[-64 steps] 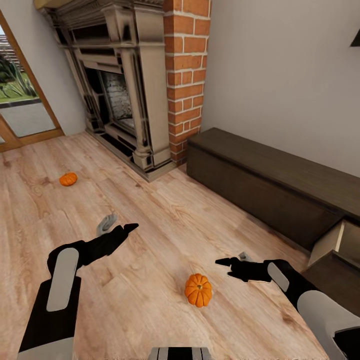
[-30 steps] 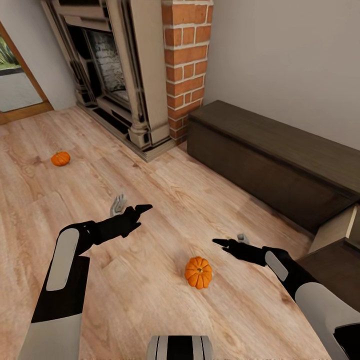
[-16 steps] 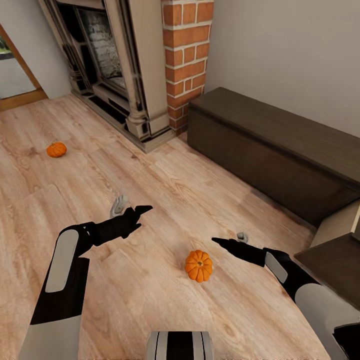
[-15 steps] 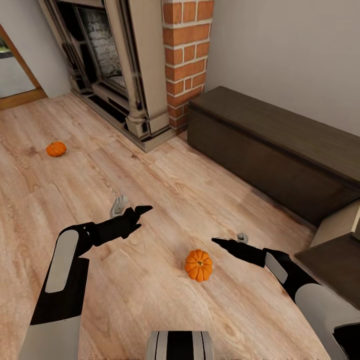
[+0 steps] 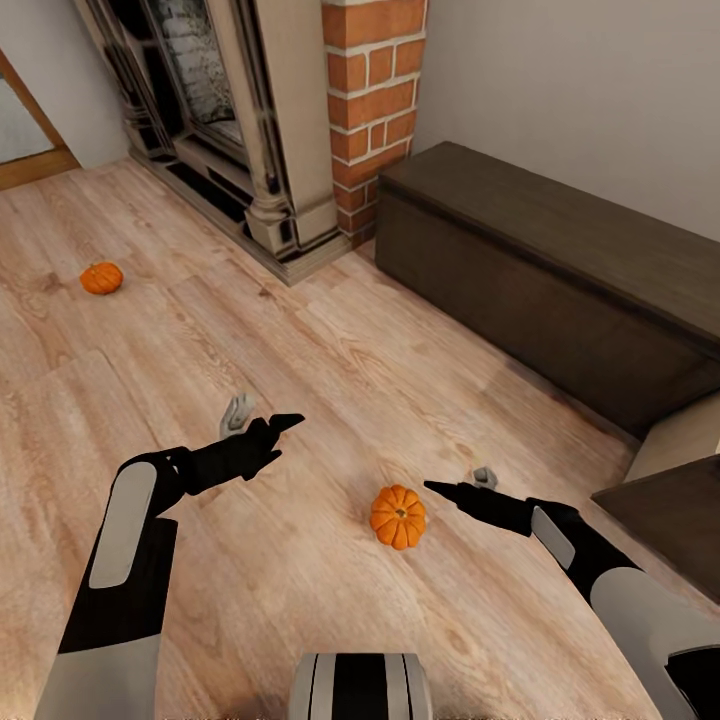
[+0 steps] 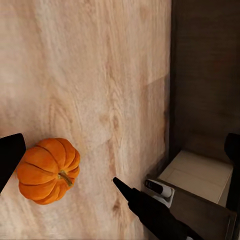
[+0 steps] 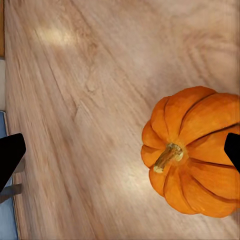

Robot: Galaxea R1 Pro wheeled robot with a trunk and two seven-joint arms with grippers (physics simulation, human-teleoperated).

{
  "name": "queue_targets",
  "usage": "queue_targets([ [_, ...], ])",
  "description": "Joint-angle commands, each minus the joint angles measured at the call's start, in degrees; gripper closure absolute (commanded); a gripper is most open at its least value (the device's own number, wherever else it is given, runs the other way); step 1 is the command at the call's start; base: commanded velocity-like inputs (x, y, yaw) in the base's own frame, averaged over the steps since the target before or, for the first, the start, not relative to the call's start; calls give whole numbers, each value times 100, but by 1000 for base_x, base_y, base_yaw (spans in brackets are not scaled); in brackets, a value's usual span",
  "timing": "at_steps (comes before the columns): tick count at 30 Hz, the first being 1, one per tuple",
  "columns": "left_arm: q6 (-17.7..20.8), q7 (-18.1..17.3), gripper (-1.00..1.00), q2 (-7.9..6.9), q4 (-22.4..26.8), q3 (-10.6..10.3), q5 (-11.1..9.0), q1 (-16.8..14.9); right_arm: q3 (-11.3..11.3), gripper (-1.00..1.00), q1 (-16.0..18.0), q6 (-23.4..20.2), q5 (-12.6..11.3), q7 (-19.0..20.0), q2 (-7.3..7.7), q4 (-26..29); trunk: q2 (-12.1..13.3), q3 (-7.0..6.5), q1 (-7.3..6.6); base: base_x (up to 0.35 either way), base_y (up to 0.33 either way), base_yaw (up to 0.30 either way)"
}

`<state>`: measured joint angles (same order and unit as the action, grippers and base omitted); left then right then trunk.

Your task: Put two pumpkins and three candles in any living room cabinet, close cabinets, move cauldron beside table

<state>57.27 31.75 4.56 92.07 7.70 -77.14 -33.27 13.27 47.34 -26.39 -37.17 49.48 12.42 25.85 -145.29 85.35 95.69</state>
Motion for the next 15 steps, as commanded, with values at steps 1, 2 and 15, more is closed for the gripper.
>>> queue_targets([
  [1, 21, 59, -100, 5, 4, 12, -64, -4, 28, -100, 3, -44, -62, -6, 6, 4, -3, 27, 1, 0, 0, 0],
  [2, 21, 61, -100, 3, 4, 12, -64, -4, 27, -100, 3, -45, -62, -7, 6, 5, -5, 49, 4, 0, 0, 0],
  [15, 21, 67, -100, 1, 4, 16, -56, -4, 26, -100, 3, -42, -63, 7, 6, 11, -22, 337, 37, 0, 0, 0],
])
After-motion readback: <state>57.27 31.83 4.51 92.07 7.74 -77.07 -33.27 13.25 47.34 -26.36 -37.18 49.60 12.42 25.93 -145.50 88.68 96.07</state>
